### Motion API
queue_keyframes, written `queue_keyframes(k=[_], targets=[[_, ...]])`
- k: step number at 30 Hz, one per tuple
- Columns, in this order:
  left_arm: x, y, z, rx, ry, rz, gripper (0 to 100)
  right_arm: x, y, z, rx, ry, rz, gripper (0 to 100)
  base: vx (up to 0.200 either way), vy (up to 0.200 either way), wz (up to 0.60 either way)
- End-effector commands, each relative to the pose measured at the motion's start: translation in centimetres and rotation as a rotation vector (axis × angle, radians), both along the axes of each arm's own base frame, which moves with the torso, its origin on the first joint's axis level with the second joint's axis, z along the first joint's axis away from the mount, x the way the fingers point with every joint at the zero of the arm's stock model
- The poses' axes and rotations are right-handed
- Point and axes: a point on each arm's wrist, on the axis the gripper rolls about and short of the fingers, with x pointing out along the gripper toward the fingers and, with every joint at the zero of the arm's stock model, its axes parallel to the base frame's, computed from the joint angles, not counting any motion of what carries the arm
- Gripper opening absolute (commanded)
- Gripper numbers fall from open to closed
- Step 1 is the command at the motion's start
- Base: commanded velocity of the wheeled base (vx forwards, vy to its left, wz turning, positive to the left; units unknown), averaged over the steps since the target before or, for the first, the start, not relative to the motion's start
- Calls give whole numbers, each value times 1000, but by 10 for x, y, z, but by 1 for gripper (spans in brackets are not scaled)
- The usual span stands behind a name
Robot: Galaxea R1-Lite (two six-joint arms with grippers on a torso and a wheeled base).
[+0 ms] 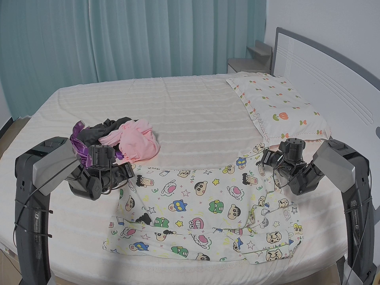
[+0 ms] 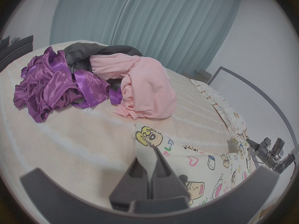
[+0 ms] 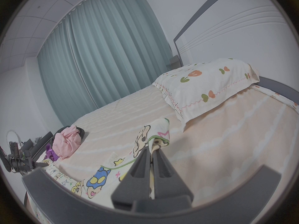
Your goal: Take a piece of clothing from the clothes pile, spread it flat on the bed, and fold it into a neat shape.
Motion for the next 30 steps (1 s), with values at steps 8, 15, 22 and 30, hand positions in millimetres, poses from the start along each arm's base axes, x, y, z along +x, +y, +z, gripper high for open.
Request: queue_keyframes(k=[8,15,22,30], targets=[[7,-4,-4,13,-10,17,0,-3,-4,4,-3,-2,-22,0,0,0,0],[6,-5,-1,13,-13,20,0,-18,-9,15,-3,-5,-19,0,0,0,0],[-8,-3,7,16,2,22,0,-46,-11,35,4,-4,19,0,0,0,0],[-23,0,17,19,17,22,0,-83,-16,50,12,8,55,0,0,0,0]])
